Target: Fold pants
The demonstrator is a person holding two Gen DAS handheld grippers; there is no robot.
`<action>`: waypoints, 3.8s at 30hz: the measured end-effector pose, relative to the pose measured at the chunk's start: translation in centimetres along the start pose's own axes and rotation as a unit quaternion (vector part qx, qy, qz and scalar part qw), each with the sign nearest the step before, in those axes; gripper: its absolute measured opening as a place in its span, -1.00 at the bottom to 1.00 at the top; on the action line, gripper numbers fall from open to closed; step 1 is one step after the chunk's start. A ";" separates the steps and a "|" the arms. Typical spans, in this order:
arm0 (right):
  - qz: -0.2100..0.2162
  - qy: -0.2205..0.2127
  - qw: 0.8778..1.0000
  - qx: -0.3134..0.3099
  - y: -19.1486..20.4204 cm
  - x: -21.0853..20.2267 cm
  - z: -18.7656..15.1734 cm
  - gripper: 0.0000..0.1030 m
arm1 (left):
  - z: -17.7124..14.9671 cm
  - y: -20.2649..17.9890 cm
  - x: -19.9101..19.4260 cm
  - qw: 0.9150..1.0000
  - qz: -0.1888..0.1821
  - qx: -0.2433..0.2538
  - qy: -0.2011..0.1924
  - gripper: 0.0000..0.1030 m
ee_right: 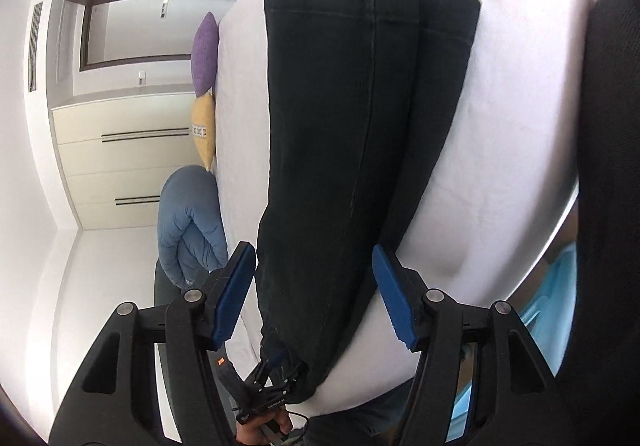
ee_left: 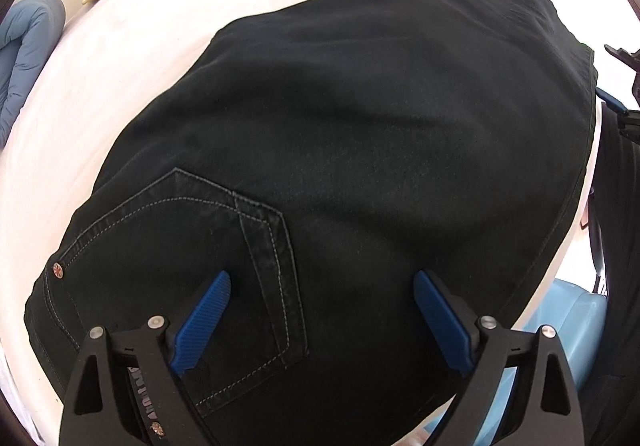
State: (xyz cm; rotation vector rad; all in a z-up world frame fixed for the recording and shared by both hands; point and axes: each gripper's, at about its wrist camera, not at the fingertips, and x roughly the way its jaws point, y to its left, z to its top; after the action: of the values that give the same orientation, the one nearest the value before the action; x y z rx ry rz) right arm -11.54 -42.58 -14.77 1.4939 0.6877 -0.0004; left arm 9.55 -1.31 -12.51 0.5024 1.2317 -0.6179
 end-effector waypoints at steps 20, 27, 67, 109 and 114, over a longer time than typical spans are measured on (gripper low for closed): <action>-0.034 -0.009 0.999 0.020 -1.9 2.3 0.4 -0.97 | -1.2 0.3 0.0 1.000 0.003 -0.004 -0.005 0.96; -0.050 -0.010 0.998 0.037 -2.5 2.8 -0.3 -0.97 | -0.9 0.2 0.2 1.000 0.003 -0.005 -0.006 0.99; 0.010 -0.016 0.994 -0.111 8.3 5.5 5.7 -0.74 | -2.7 0.9 -1.5 0.998 0.008 -0.047 -0.034 0.94; -0.048 0.080 0.989 -0.117 6.7 23.0 11.3 -1.00 | 6.0 -0.3 -0.5 0.992 -0.021 -0.046 -0.113 0.64; -0.040 0.045 0.995 -0.078 6.0 22.3 13.9 -1.00 | 1.5 5.0 -1.5 0.991 -0.020 -0.051 -0.121 0.38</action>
State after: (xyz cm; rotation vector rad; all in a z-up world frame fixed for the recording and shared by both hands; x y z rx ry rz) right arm 14.79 -45.41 -19.68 1.3215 0.8007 0.0591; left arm 13.68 1.58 -10.50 0.3075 1.0386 -0.6273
